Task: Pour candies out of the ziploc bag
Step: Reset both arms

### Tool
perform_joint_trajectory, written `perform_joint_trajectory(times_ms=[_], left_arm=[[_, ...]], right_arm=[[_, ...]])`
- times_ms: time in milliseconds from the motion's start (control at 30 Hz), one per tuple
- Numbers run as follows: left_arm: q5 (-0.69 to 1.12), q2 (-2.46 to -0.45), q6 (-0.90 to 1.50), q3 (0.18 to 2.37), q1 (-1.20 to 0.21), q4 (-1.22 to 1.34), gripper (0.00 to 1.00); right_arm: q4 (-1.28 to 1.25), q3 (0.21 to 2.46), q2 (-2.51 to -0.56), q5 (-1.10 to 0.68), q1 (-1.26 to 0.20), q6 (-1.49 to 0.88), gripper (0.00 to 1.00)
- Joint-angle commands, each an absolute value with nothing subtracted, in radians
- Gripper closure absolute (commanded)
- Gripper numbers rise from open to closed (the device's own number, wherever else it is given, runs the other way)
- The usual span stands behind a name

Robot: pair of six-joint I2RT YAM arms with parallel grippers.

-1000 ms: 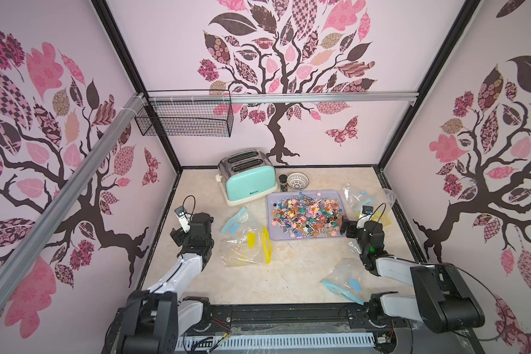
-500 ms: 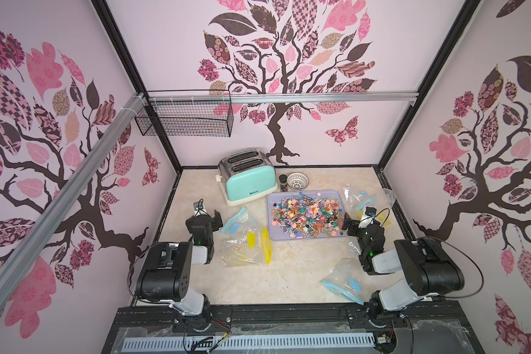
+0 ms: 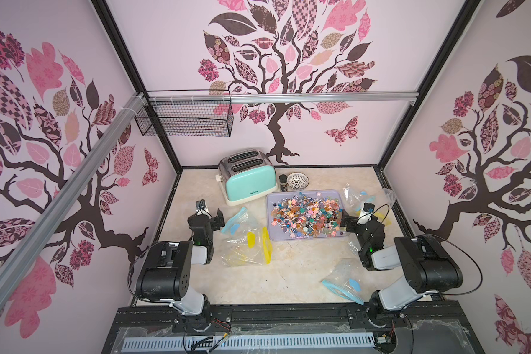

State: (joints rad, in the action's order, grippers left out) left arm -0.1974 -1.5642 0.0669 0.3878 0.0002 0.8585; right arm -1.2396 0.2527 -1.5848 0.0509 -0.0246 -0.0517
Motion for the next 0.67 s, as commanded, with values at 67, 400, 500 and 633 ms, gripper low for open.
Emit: perform_joint_trajectory(times_ms=[67, 400, 500, 633], left_arm=[[-0.189, -1.557, 0.056, 0.384, 0.005, 0.869, 0.02], [-0.189, -1.555, 0.056, 0.385, 0.004, 0.865, 0.02], [-0.189, -1.556, 0.056, 0.383, 0.004, 0.865, 0.02], [-0.189, -1.555, 0.056, 0.384, 0.004, 0.866, 0.02]], right_arm=[[-1.238, 0.268, -1.588, 0.033, -0.020, -0.040, 0.00], [-1.197, 0.297, -1.603, 0.038, -0.020, -0.038, 0.00], [-1.204, 0.290, -1.597, 0.037, -0.020, -0.038, 0.00], [-1.239, 0.267, -1.586, 0.037, -0.022, -0.038, 0.00]])
